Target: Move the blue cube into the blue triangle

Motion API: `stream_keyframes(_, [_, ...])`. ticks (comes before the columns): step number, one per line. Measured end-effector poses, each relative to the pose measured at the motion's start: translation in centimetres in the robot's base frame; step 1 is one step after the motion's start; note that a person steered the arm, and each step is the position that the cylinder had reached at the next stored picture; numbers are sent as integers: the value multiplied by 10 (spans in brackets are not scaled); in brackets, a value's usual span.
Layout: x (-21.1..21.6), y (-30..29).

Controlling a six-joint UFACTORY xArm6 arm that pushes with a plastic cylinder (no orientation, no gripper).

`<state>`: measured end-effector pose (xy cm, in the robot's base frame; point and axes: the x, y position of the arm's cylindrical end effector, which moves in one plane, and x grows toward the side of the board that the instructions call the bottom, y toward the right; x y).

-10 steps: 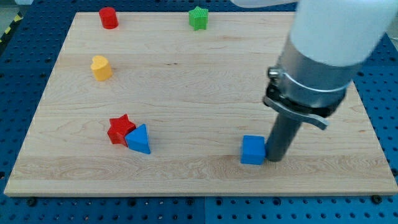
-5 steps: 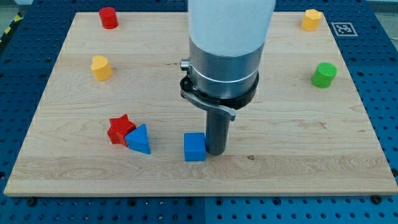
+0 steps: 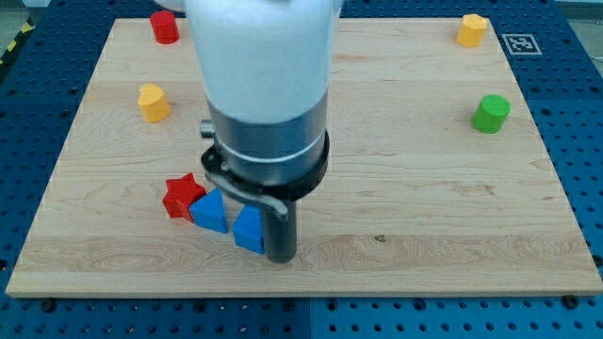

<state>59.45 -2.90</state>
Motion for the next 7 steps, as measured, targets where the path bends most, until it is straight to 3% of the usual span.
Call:
stream_keyframes(2, [10,-13])
stream_keyframes(6, [-17,-34])
stream_keyframes(7, [-35,5])
